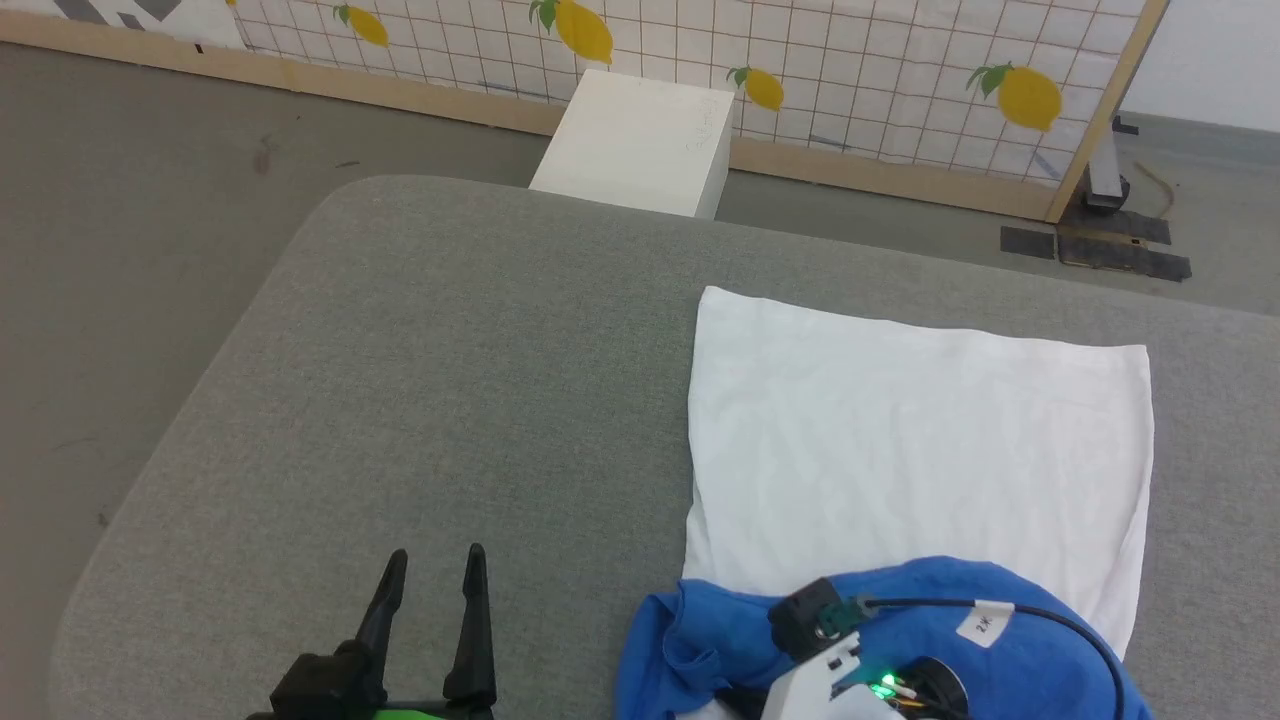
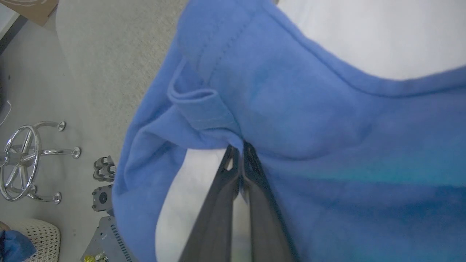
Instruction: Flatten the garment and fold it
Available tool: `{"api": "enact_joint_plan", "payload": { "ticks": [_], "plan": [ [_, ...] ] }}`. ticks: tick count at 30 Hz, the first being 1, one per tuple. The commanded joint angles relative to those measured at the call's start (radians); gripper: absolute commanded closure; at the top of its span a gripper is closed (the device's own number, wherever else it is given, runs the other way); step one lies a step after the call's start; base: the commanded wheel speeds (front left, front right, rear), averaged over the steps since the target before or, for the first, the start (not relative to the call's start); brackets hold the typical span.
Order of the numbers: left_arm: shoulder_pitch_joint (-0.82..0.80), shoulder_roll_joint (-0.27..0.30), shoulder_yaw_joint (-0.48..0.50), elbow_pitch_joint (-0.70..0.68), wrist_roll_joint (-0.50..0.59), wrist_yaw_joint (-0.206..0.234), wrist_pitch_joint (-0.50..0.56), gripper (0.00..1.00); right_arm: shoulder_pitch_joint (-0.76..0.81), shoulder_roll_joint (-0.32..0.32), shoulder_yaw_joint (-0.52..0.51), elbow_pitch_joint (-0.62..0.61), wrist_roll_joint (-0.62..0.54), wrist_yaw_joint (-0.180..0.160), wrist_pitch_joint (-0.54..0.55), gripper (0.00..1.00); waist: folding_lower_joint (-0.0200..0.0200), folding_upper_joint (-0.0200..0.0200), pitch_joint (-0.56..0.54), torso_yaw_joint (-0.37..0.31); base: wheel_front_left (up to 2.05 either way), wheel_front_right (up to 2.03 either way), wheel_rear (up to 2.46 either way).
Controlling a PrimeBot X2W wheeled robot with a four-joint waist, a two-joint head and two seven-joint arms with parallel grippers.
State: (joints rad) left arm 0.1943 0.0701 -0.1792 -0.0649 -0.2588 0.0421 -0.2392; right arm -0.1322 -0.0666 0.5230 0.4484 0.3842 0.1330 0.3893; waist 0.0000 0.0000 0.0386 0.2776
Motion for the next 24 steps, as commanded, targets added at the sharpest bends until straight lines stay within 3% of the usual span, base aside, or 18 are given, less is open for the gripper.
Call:
{"api": "enact_joint_plan", "payload": {
  "ticks": [1,6,11,15,20,24],
  "plan": [
    [0.011,0.004,-0.003,0.005,-0.007,0.002,-0.004,0.0,-0.018,0.001,-0.006,0.048,-0.014,-0.002,-0.011,0.0,0.0,0.0,0.002,-0.003,0.0,0.0,0.0],
    [0.008,0.005,-0.004,0.011,-0.012,0.003,-0.006,0.0,-0.06,0.013,-0.017,0.117,-0.005,-0.002,-0.05,0.0,0.0,0.0,0.006,-0.021,0.0,0.0,0.0],
    [0.002,0.008,-0.008,0.004,-0.013,0.004,-0.007,0.0,-0.075,0.013,-0.033,0.051,0.042,-0.002,-0.027,0.0,0.0,0.0,0.009,-0.05,0.0,0.0,0.0],
    [0.001,0.006,-0.009,-0.017,-0.026,0.005,-0.006,0.0,-0.036,-0.017,-0.107,-0.099,0.088,-0.002,0.035,0.0,0.0,0.0,0.013,-0.084,0.0,0.0,0.0],
    [0.007,0.009,-0.003,-0.041,-0.031,0.013,-0.003,0.0,0.088,-0.034,-0.275,-0.373,0.126,-0.002,0.134,0.0,0.0,0.0,0.02,-0.134,0.0,0.0,0.0],
    [0.007,0.015,0.003,-0.053,-0.031,0.018,-0.005,0.0,0.19,-0.013,-0.436,-0.584,0.091,-0.002,0.117,0.0,0.0,0.0,0.032,-0.168,0.0,0.0,0.0]
  ]
}}
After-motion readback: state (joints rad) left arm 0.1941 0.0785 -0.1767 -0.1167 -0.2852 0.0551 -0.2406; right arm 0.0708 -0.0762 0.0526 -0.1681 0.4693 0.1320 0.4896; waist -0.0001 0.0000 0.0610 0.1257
